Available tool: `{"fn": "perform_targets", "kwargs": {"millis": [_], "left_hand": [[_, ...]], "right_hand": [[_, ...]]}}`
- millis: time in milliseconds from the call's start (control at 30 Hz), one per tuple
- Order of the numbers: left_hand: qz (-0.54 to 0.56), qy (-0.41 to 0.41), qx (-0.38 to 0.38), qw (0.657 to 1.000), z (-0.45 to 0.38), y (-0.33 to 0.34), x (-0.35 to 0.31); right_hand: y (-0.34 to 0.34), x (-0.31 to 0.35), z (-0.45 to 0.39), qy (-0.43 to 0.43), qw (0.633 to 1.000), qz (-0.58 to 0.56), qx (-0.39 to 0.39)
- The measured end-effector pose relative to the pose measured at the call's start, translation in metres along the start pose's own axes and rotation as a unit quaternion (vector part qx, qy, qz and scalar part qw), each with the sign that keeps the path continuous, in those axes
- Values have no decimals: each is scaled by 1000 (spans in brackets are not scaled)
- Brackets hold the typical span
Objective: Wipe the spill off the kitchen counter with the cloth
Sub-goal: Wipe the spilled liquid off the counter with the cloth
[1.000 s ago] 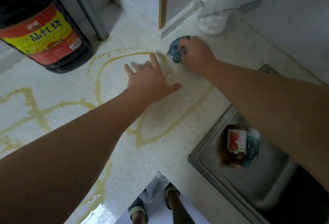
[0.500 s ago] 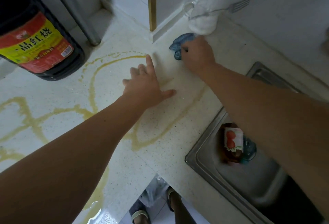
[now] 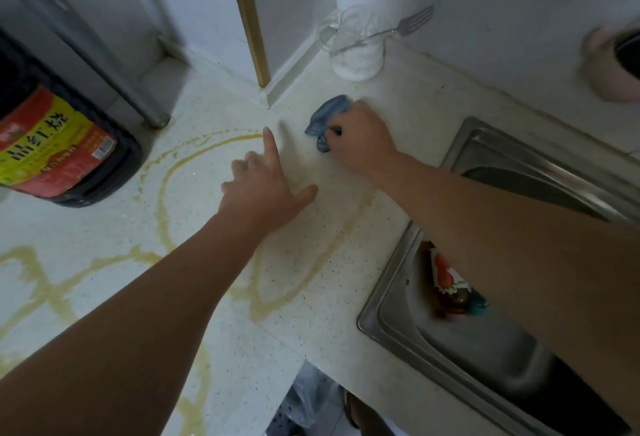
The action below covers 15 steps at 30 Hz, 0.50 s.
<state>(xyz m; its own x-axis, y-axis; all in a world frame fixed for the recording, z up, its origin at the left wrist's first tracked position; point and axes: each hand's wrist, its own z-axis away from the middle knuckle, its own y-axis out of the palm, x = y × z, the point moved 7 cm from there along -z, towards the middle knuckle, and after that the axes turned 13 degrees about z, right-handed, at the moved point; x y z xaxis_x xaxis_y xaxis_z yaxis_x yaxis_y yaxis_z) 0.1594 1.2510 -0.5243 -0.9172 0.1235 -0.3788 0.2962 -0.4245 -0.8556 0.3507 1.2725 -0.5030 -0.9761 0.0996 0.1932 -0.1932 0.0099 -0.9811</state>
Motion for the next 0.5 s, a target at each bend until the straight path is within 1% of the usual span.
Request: {"fn": "perform_targets", "kwargs": {"millis": [33,67,100,133,233,267,300,333,367,400,433,467,500], "left_hand": [[5,-4,6,1000,-2,-1,-2],[5,-6,12,1000,-5,-1,-4],[4,-11,17,1000,-6,-1,-7],[2,-18,22,1000,-7,0,-8],[-3,-37,37,999,-4,5,-11],[-16,-41,42,998,-2,7,-13],[-32,-45,46,997,1,9,-15],[-46,-50,49,996,3,11,-16],[-57,-53,52,996,5,12,-18],[-63,-54,53,995,5,13,-19],[-65,-56,55,995,5,14,-19],[-62,-57,58,995,4,16,-18],[-57,-56,60,995,3,17,-18]], "right_hand": [[6,10,16,-33,999,-1,29],[9,11,28,-51,998,0,42],[6,3,33,-50,998,6,38],[2,-13,28,-23,999,14,30],[-14,-62,11,120,992,31,-18],[-12,-60,14,131,991,34,-15],[-7,-45,20,93,995,30,-1],[0,-23,30,28,999,24,23],[8,-5,44,-38,998,24,49],[13,3,53,-84,994,27,67],[12,-3,52,-89,993,30,64],[6,-17,45,-54,997,30,52],[-1,-40,34,13,999,29,31]]}}
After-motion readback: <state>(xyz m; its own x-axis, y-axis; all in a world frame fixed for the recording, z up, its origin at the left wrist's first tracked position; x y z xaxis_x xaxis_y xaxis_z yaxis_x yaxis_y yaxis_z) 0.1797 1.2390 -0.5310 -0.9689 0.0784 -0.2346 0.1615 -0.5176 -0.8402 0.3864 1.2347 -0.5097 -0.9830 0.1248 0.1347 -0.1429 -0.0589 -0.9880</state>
